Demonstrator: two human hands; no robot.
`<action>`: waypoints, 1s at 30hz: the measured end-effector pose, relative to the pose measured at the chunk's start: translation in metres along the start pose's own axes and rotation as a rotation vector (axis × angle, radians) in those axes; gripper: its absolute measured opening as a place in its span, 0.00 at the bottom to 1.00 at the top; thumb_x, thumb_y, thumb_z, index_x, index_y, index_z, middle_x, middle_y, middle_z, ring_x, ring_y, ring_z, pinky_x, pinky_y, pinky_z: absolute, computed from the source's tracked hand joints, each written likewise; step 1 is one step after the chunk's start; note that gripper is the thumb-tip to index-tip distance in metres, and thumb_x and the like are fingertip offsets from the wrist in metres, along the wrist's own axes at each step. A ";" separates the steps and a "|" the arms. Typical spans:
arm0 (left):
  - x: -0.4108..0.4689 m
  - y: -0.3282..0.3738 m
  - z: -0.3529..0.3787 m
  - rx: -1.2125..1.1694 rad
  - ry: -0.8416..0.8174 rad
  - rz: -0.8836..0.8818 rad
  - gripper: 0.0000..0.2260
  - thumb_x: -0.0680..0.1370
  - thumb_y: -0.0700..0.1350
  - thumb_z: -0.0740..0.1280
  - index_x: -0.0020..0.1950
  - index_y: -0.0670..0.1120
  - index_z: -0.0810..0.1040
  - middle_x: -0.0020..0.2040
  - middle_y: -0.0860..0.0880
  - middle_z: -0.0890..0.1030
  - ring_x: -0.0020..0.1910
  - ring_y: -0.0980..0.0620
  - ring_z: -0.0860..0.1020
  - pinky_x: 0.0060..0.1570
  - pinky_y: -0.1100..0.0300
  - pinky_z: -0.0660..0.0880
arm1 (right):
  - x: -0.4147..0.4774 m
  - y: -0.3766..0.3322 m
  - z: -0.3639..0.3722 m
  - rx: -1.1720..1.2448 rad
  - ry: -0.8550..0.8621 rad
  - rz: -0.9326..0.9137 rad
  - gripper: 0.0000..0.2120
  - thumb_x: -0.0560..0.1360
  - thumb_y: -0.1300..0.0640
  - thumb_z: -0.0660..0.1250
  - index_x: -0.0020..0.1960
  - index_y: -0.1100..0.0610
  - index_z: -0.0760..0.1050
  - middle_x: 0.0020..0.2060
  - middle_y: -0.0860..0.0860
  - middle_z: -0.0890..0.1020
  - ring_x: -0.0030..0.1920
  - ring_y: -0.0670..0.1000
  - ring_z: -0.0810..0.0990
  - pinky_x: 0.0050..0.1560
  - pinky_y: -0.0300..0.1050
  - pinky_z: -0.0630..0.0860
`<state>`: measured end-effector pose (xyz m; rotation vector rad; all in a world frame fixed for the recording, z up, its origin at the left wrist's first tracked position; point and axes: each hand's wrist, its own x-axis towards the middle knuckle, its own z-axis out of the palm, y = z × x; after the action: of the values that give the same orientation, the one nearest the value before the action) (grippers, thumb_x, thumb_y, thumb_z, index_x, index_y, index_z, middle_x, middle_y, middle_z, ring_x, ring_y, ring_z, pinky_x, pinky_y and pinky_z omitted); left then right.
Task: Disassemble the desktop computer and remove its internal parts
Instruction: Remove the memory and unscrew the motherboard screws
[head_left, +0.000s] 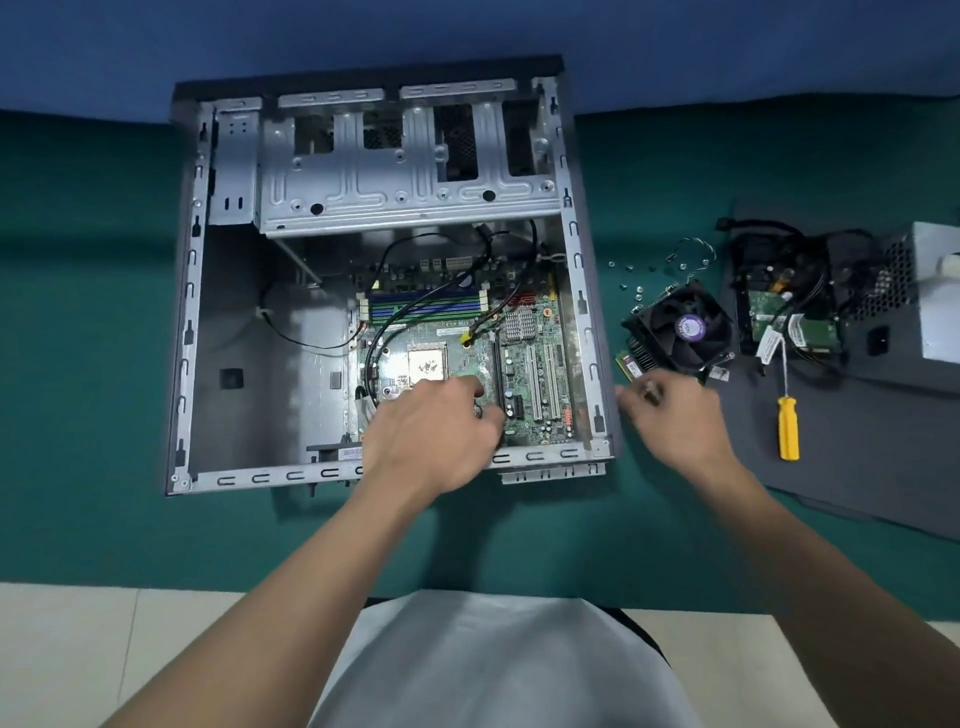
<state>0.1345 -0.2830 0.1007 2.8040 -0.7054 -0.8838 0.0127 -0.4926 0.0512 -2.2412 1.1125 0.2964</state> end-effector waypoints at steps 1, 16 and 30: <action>0.000 0.000 0.000 0.000 0.000 -0.005 0.18 0.75 0.57 0.54 0.57 0.53 0.77 0.51 0.46 0.82 0.42 0.46 0.72 0.41 0.53 0.65 | 0.000 -0.009 -0.012 0.058 0.071 -0.015 0.15 0.78 0.44 0.62 0.43 0.54 0.80 0.34 0.51 0.81 0.39 0.54 0.78 0.41 0.42 0.69; 0.003 -0.010 -0.013 -0.135 -0.120 0.156 0.13 0.79 0.54 0.60 0.62 0.54 0.75 0.55 0.45 0.81 0.51 0.44 0.79 0.44 0.54 0.69 | -0.012 -0.149 -0.050 -0.426 -0.527 -0.648 0.08 0.77 0.53 0.61 0.40 0.51 0.75 0.36 0.46 0.78 0.41 0.46 0.74 0.40 0.44 0.72; 0.046 -0.020 -0.010 -0.214 -0.650 0.088 0.21 0.81 0.52 0.63 0.72 0.49 0.69 0.69 0.46 0.73 0.65 0.46 0.72 0.64 0.55 0.66 | -0.009 -0.162 -0.010 -1.140 -0.728 -0.713 0.08 0.76 0.68 0.59 0.52 0.61 0.74 0.41 0.53 0.72 0.41 0.53 0.77 0.39 0.47 0.78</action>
<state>0.1809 -0.2867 0.0801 2.2646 -0.7347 -1.7573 0.1332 -0.4185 0.1322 -2.8011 -0.4148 1.5428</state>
